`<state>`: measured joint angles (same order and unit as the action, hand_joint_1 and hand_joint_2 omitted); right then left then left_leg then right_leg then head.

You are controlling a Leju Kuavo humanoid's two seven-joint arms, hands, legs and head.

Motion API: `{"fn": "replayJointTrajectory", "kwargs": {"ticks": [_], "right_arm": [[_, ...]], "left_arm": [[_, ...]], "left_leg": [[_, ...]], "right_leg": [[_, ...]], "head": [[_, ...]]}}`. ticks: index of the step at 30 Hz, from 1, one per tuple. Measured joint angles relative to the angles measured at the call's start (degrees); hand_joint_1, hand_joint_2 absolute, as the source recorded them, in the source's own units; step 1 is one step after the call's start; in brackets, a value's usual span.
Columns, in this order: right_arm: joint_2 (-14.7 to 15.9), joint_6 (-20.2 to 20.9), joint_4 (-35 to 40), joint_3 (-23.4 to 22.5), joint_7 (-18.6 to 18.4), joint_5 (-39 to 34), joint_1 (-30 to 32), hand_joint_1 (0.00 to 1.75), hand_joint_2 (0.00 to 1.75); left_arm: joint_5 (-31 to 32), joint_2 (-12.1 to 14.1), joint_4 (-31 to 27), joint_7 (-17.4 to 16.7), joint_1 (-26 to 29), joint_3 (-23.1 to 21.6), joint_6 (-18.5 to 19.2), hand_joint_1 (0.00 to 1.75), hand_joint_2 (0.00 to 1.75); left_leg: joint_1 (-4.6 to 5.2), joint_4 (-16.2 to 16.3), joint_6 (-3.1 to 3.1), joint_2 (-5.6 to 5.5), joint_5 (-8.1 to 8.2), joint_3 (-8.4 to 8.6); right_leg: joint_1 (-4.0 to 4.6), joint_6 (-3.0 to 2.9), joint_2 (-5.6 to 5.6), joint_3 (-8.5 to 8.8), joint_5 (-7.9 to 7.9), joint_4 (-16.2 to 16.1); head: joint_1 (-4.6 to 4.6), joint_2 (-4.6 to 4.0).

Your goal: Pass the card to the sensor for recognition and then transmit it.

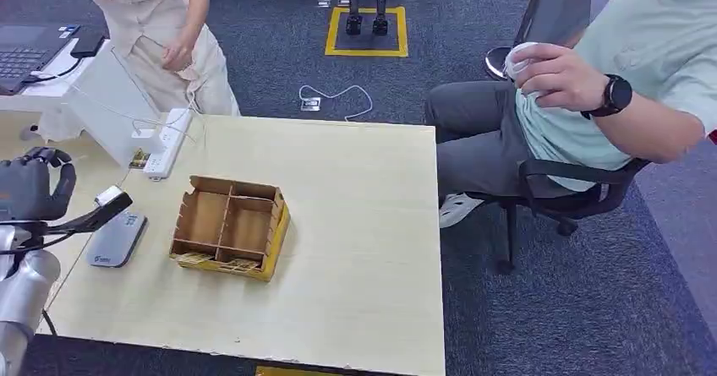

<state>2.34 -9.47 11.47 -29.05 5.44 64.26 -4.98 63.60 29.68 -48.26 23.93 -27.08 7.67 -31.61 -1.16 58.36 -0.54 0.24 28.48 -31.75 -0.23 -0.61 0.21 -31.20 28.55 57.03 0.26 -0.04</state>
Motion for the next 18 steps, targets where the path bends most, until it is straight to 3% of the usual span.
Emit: {"fn": "replayJointTrajectory", "kwargs": {"ticks": [10,18], "right_arm": [[-0.5,0.6,0.1,0.0,-0.7,1.4,-0.8,0.00,1.75],[-0.8,0.7,0.1,0.0,-0.7,1.7,-1.0,0.00,1.75]], "left_arm": [[1.2,-2.9,-0.4,-1.1,-8.5,-2.1,1.3,1.75,1.75],[0.9,-5.3,-0.4,-1.1,-11.0,-3.5,1.1,1.75,1.75]], "left_leg": [[0.01,0.0,0.00,0.03,0.00,-0.01],[0.01,0.0,0.00,0.04,0.00,-0.01]], "right_leg": [[0.00,0.00,0.03,-0.01,-0.01,0.0],[0.00,0.00,0.05,-0.02,-0.01,0.0]], "head": [[-0.02,0.00],[-0.02,0.00]]}}
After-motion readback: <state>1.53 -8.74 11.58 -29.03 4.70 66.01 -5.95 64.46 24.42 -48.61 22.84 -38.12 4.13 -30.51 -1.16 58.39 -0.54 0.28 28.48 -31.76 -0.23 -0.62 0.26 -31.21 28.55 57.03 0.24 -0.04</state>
